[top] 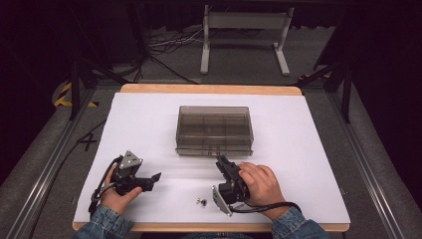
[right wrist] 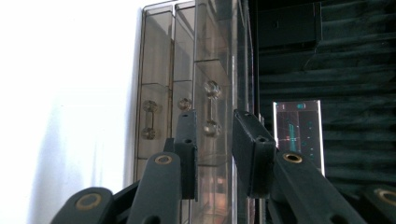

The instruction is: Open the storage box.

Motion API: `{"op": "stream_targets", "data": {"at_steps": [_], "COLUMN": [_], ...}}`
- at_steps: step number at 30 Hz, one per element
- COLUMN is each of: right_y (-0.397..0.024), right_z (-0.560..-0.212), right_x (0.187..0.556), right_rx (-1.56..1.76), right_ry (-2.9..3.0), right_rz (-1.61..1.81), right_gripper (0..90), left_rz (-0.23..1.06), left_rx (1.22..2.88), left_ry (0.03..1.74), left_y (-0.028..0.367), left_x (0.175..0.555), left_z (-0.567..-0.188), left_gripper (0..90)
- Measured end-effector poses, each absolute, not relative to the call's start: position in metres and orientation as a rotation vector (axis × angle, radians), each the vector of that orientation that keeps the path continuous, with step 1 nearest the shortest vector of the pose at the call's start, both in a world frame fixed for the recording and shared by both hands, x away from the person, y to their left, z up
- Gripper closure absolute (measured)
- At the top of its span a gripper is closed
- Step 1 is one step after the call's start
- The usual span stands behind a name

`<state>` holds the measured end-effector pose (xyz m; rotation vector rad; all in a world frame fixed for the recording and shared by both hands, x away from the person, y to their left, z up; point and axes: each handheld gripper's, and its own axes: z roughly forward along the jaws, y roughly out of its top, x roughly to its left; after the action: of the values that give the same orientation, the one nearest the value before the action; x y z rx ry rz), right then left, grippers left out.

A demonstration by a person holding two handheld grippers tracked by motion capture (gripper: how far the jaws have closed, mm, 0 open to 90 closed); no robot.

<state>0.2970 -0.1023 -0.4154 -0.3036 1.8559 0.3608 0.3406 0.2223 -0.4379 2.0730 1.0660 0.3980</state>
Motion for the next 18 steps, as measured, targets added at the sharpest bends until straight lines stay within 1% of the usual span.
{"op": "stream_targets", "data": {"at_steps": [12, 18], "right_y": [-0.132, -0.143], "right_z": [-0.399, -0.391], "right_x": [0.292, 0.293], "right_rx": [-0.194, -0.117], "right_ry": [1.985, 2.065], "right_rz": [0.627, 0.707], "right_gripper": [70.2, 71.1], "left_rz": [0.397, 0.396], "left_rx": [2.079, 2.078], "left_ry": [1.067, 1.068], "left_y": [0.222, 0.222], "left_x": [0.341, 0.341], "left_z": [-0.438, -0.438], "left_gripper": [16.3, 16.3]}}
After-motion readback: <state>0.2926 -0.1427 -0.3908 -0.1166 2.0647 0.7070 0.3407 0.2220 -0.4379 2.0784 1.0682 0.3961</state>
